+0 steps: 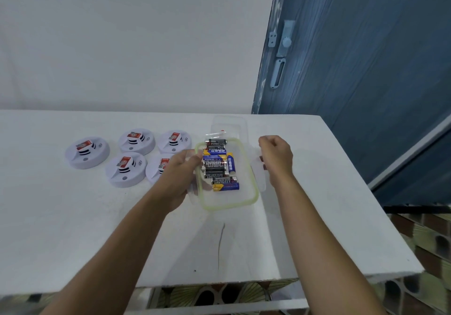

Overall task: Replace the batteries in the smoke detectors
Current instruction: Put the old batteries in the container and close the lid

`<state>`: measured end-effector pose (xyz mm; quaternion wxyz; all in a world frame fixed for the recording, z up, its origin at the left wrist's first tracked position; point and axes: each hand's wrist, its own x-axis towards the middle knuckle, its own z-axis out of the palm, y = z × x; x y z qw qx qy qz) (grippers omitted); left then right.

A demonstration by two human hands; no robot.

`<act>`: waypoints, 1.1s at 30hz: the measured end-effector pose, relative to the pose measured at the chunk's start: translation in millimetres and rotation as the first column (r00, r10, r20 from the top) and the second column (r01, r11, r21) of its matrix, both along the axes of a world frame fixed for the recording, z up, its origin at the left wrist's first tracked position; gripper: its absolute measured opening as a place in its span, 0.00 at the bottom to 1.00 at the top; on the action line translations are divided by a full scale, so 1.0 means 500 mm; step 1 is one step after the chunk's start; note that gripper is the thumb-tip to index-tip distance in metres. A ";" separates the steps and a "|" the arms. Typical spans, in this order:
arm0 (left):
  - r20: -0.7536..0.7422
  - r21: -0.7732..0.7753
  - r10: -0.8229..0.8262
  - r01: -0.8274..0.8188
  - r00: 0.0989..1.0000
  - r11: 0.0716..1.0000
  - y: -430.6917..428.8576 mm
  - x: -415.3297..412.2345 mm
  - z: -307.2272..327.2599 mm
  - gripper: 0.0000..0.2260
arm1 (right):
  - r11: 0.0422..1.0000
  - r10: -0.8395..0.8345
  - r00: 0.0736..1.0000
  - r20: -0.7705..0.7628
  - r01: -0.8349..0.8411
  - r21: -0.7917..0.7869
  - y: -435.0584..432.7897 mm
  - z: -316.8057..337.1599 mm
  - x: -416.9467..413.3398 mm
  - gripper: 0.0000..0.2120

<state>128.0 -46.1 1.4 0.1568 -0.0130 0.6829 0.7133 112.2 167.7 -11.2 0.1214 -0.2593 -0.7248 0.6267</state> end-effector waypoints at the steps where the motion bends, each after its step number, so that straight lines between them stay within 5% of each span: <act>1: -0.008 0.009 0.030 -0.030 1.000 1.000 -0.003 -0.006 0.003 0.13 | 1.000 0.000 1.000 0.002 0.000 0.014 -0.002 -0.005 -0.012 0.10; 7: -0.022 0.071 0.189 -0.187 0.982 0.980 -0.014 -0.054 0.009 0.15 | 0.972 0.165 0.973 0.162 -0.188 0.140 -0.008 -0.037 -0.083 0.30; 14: 0.019 0.150 0.358 -0.357 0.933 0.922 -0.014 -0.085 0.002 0.14 | 0.952 0.275 0.944 0.182 -0.294 0.084 -0.011 -0.046 -0.072 0.21; 19: -0.013 0.060 0.440 -0.439 0.898 0.897 -0.007 -0.094 -0.008 0.08 | 0.913 0.362 0.899 0.248 -0.395 0.101 -0.003 -0.041 -0.028 0.18; 33: -0.348 -0.160 0.397 -0.471 0.849 0.867 0.014 -0.068 -0.009 0.10 | 0.861 0.415 0.876 0.248 -0.466 0.203 -0.014 -0.018 0.004 0.18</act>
